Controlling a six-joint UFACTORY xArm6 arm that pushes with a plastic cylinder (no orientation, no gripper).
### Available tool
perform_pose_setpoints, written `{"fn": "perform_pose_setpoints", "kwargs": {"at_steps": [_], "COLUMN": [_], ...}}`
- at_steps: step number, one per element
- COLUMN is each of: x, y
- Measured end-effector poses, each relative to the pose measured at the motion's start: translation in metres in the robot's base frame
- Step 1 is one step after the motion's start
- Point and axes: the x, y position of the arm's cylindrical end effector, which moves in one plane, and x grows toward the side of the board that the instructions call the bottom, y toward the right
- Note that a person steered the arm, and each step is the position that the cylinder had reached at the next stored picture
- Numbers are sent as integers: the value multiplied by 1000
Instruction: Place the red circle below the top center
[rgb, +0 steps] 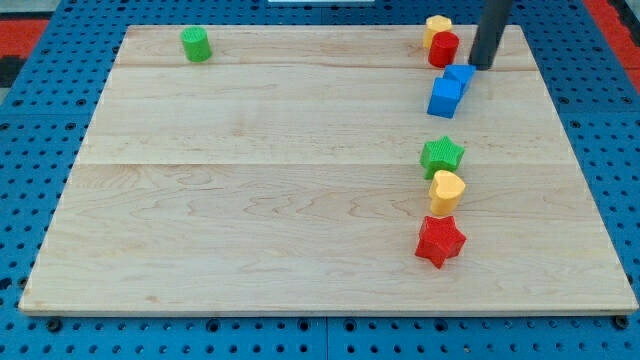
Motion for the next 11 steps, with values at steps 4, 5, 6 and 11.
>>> {"fn": "perform_pose_setpoints", "kwargs": {"at_steps": [4,5,6,11], "x": [7,1,-7,-54], "y": [-122,-153,-154,-174]}}
